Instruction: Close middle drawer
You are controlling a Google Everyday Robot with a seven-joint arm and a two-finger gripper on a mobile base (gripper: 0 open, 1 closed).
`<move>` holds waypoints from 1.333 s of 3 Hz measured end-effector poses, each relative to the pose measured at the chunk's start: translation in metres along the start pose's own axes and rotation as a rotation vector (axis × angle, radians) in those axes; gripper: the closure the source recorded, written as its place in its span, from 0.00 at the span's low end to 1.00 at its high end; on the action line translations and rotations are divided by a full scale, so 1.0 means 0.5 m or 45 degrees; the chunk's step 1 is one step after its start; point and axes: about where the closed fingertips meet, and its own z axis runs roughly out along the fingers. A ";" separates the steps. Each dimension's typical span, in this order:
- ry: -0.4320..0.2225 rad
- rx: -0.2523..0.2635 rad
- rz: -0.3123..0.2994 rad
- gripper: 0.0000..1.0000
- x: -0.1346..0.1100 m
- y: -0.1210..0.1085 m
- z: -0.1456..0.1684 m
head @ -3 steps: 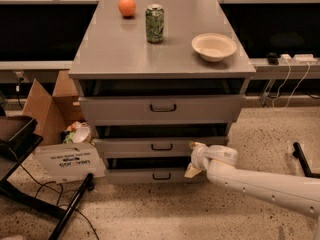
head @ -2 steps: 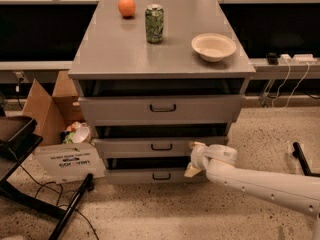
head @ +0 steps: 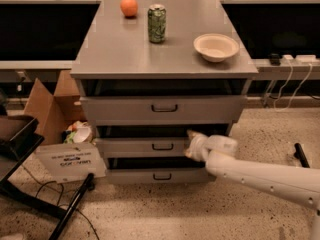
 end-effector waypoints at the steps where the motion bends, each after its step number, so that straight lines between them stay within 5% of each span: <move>1: 0.025 -0.035 -0.049 0.72 -0.008 -0.028 0.033; 2: 0.031 -0.040 -0.077 1.00 -0.015 -0.046 0.046; 4: 0.037 -0.009 -0.110 1.00 -0.020 -0.062 0.047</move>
Offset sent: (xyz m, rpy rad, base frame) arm 0.1443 0.0102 -0.0082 -0.2189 0.1098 0.1209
